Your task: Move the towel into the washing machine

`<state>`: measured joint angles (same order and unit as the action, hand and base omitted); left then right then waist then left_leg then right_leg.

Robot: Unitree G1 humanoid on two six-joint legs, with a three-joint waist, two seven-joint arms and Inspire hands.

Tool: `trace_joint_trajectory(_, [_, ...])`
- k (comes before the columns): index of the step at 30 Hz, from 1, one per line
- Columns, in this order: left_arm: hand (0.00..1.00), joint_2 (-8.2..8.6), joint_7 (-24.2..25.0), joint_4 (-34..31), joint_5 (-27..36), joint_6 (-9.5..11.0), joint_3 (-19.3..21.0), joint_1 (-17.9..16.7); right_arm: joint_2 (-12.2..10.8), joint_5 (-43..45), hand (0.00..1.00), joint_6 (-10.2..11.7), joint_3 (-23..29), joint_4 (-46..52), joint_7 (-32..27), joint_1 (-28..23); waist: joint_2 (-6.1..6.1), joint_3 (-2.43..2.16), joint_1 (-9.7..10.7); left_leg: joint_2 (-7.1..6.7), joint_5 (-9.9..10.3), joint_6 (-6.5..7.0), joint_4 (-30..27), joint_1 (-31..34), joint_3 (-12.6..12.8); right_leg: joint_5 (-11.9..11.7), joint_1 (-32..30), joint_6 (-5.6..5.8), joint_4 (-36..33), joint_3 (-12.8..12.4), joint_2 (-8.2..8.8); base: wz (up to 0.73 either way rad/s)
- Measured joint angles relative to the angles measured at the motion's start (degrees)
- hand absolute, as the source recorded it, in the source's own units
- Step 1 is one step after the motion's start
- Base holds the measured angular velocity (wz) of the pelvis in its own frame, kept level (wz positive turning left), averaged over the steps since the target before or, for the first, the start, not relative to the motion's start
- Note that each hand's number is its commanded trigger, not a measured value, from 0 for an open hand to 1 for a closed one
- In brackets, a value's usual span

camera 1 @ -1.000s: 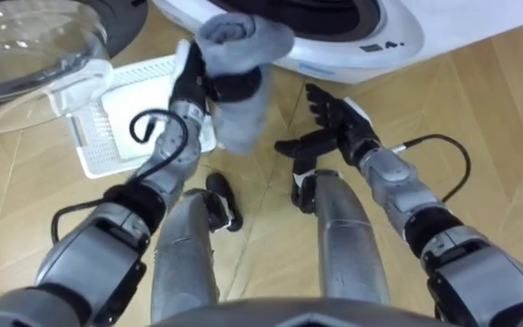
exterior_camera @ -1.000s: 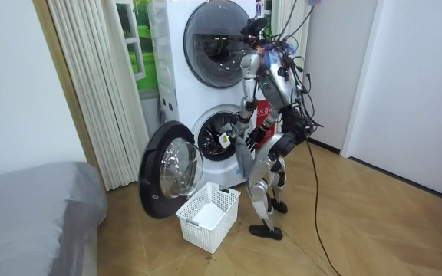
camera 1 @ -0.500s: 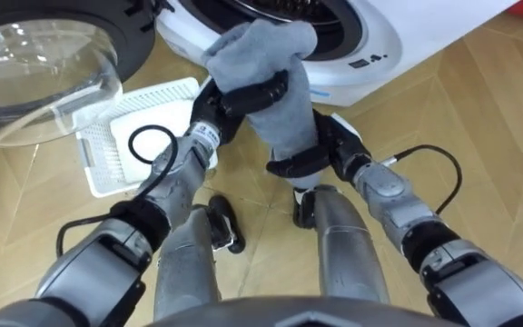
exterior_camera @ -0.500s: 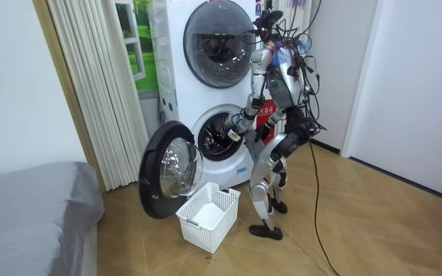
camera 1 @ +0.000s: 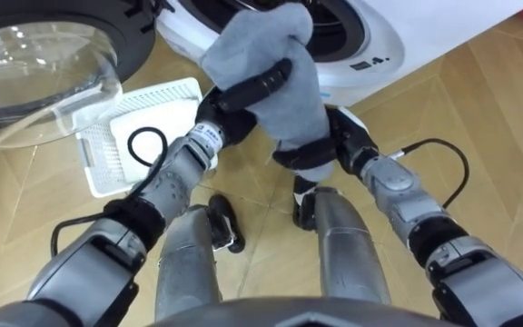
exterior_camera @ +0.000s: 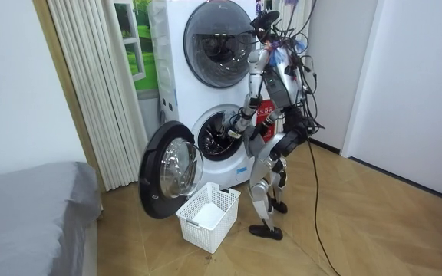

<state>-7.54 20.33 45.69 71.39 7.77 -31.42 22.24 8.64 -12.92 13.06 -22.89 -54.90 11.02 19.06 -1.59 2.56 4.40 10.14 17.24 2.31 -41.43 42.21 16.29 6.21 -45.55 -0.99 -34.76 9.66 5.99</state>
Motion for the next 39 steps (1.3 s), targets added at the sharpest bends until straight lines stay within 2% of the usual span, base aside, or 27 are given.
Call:
trace_joint_trajectory(7, [1.0,0.0,0.07,0.01,3.05,-1.6,-0.12,-0.41,0.0,0.03,1.0,-0.49,0.16,-0.2,0.44,-0.22,-0.43,0.17,-0.04,0.06,-0.1,-0.17,-0.06,-0.72,-0.8,0.01,1.33,-0.23,0.72,0.77,0.02,0.04])
trace_joint_trajectory(13, [1.0,-0.07,0.03,0.01,3.46,-3.21,-0.12,-0.83,0.0,0.18,1.0,-0.52,0.35,-0.7,0.41,-1.24,-1.07,0.1,-0.18,0.15,-0.33,-0.49,0.81,-1.25,-0.92,-0.04,2.01,-0.39,1.24,1.21,-0.08,0.02])
trace_joint_trajectory(14, [0.85,-0.12,0.03,0.01,3.5,-3.31,-0.12,-0.83,0.0,0.18,1.0,-0.57,0.33,-0.75,0.39,-1.2,-1.07,0.1,-0.17,0.15,-0.34,-0.51,0.86,-1.25,-0.92,-0.02,2.0,-0.42,1.22,1.22,-0.11,0.0])
trace_joint_trajectory(15, [0.0,-0.15,0.01,0.01,3.75,-3.55,-0.12,-0.83,0.04,0.17,1.0,-0.63,0.3,-0.82,0.33,-1.16,-1.07,0.1,-0.15,0.16,-0.36,-0.54,0.99,-1.25,-0.92,0.02,2.0,-0.48,1.23,1.3,-0.12,0.0])
trace_joint_trajectory(20, [0.0,-0.08,-0.1,0.07,3.82,-3.75,1.02,-0.82,0.17,0.35,1.0,-0.75,0.55,-1.39,0.21,-0.52,-1.06,0.1,-0.18,0.12,-0.49,-0.74,1.82,-1.47,-0.72,-0.02,1.98,-0.53,2.04,1.22,-0.17,-0.01])
trace_joint_trajectory(23, [0.0,-0.45,-0.1,1.26,3.72,-3.77,2.08,-0.98,0.21,1.35,1.0,-1.88,0.59,-2.42,-0.52,0.0,-1.06,0.11,-0.54,-0.03,-0.59,-0.9,2.42,-1.74,-0.75,-0.01,2.21,-0.53,2.13,1.31,-0.22,0.0])
trace_joint_trajectory(27, [0.0,-0.82,-0.08,4.28,2.5,-4.07,2.32,-2.45,1.22,2.05,1.0,-4.12,0.76,-4.32,-2.32,0.05,-0.99,0.15,-2.68,-0.97,-1.18,-1.2,4.45,-2.32,-0.68,0.0,2.29,-0.51,2.93,1.23,0.04,0.02])
trace_joint_trajectory(29, [0.0,-0.78,-0.13,6.13,0.83,-4.71,4.38,-3.58,1.19,2.39,1.0,-5.34,0.84,-5.25,-2.73,-0.14,-0.98,0.2,-3.77,-1.03,-1.26,-1.29,4.88,-2.37,-0.71,0.11,2.2,-0.5,3.11,1.21,0.01,0.0])
trace_joint_trajectory(32, [0.0,-0.92,-1.37,9.81,-3.82,-4.8,7.56,-5.11,1.74,0.82,1.0,-6.95,1.27,-6.41,-3.07,-0.36,-0.98,0.2,-6.28,-1.17,-1.33,-1.41,5.47,-2.37,-0.74,0.46,2.03,-0.53,3.1,1.44,0.17,0.04])
trace_joint_trajectory(36, [0.0,-2.22,-6.21,16.36,-12.64,-4.77,12.41,-6.03,2.61,-3.28,1.0,-8.67,4.08,-9.53,-3.6,1.26,-0.97,0.21,-6.86,-2.59,-2.27,-1.44,7.01,-1.45,-1.8,1.01,1.3,-0.42,2.94,2.65,1.41,0.23])
trace_joint_trajectory(39, [0.0,-2.59,-9.96,18.76,-20.02,-5.04,13.46,-6.95,3.71,-5.0,1.0,-9.97,6.46,-12.04,-3.51,2.2,-0.94,0.23,-8.11,-3.42,-2.65,-1.3,7.83,-1.27,-2.39,1.26,1.26,-0.01,3.06,3.15,2.05,0.18])
